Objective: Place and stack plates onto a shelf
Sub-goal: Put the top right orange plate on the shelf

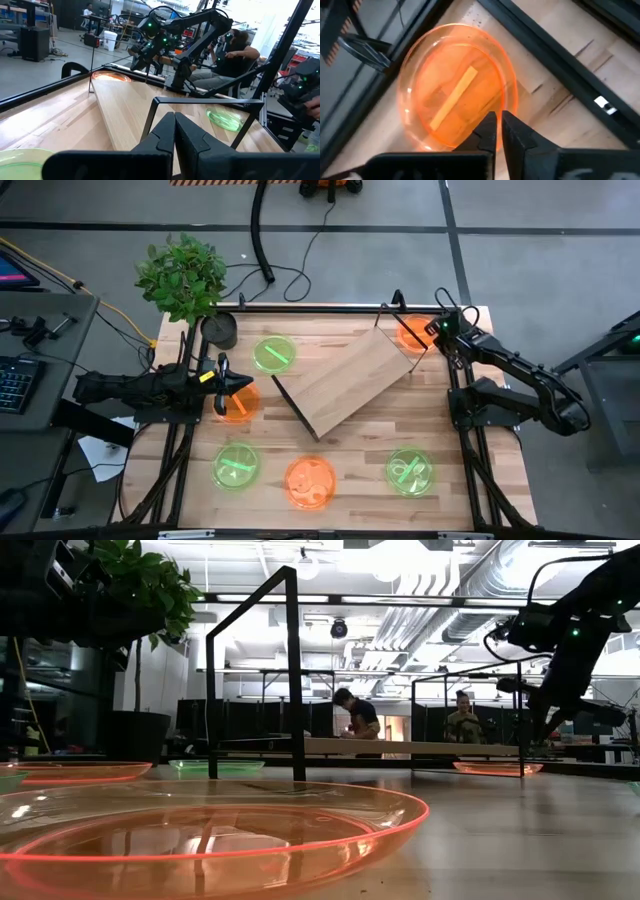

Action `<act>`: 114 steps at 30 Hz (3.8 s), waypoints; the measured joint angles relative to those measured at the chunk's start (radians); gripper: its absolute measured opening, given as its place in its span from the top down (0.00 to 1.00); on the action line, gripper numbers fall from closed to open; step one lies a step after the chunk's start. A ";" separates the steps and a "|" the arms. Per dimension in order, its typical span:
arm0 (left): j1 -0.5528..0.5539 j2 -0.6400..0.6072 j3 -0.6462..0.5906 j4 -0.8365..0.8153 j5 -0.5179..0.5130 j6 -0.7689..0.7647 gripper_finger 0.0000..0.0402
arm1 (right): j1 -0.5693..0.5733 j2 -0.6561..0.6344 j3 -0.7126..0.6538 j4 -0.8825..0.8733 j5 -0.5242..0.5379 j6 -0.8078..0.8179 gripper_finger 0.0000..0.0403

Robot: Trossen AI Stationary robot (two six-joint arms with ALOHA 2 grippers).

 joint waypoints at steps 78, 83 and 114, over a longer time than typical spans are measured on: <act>0.000 0.000 0.000 0.000 0.000 0.000 1.00 | 0.041 -0.133 -0.001 0.295 0.215 0.000 1.00; 0.000 0.000 0.000 0.000 0.000 0.000 1.00 | 0.040 -0.160 0.001 0.411 0.216 -0.007 1.00; 0.000 0.000 0.000 0.000 0.000 0.000 1.00 | 0.519 -0.113 0.504 0.011 -0.010 -0.374 1.00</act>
